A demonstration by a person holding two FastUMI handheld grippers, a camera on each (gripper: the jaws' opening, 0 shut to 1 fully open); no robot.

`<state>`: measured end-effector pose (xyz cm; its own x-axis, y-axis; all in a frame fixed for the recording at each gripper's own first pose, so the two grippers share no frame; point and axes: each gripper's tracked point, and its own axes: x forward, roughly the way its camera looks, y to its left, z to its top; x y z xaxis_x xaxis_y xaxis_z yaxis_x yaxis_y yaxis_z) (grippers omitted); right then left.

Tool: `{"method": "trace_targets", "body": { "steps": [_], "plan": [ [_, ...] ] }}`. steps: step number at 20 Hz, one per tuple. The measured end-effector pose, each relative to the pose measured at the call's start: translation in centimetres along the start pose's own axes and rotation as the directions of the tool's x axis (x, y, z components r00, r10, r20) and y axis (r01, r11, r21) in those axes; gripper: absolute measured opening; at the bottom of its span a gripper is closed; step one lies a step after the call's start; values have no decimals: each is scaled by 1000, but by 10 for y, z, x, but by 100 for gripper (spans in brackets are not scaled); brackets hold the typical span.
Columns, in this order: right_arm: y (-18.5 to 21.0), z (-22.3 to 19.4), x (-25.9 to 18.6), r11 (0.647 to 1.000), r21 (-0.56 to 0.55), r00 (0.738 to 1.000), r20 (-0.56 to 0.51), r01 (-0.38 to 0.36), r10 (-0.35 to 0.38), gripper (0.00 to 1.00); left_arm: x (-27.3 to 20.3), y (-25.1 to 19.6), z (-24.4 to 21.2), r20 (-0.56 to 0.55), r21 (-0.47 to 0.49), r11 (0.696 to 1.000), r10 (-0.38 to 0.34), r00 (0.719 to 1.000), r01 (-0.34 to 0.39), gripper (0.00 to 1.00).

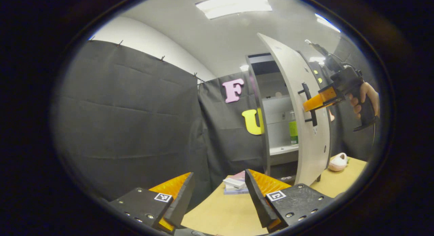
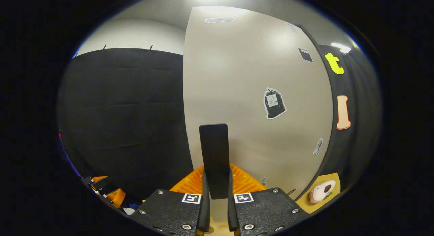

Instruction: Open the cabinet door with the right hand, grasp the bottle in the cabinet with the left hand and place it on the coaster, then close the cabinet door with the right hand.

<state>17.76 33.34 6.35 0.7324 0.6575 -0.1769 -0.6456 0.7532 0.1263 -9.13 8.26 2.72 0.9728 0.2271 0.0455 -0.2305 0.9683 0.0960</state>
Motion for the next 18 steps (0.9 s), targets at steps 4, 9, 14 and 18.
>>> {"method": "trace_targets", "body": {
  "steps": [4,9,14,18],
  "plan": [
    [-5,-1,-9,1000,-8,1000,-6,2,-2,21,-2,-27,-1,-7,-24,999,-48,999,48,89],
    [-10,0,-21,1000,10,1000,-4,10,-10,21,-1,-50,6,8,-41,996,-85,996,85,85],
    [-18,-1,-26,999,7,999,3,34,-34,19,-1,-76,12,15,-54,990,-130,991,131,89],
    [-24,-1,-35,998,0,998,3,68,-68,21,-5,-99,14,17,-66,983,-168,986,169,89]
  ]
}}
